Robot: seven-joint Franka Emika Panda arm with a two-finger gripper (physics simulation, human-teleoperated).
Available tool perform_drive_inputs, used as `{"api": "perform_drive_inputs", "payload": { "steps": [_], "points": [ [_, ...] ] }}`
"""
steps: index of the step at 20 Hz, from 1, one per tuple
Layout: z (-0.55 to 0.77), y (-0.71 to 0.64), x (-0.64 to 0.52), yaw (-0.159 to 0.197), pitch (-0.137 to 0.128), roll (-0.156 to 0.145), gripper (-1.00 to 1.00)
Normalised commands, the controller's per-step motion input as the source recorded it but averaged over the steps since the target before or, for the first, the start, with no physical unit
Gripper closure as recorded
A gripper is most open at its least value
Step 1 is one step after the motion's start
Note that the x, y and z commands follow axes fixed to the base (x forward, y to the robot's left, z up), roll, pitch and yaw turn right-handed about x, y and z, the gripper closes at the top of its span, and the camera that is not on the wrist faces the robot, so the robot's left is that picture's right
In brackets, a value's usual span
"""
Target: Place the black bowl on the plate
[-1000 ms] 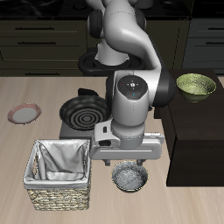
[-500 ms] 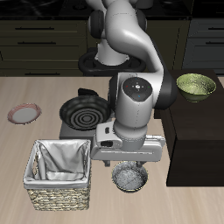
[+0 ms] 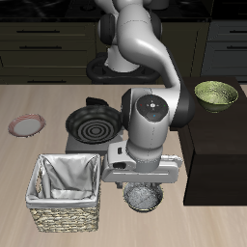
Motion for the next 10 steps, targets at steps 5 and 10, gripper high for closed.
{"api": "perform_drive_inputs", "payload": {
  "steps": [5, 10],
  "points": [
    [-0.14, 0.05, -0.03, 0.004, 0.017, 0.008, -1.00],
    [-0.10, -0.01, 0.00, 0.000, 0.013, -0.004, -1.00]
  ]
}}
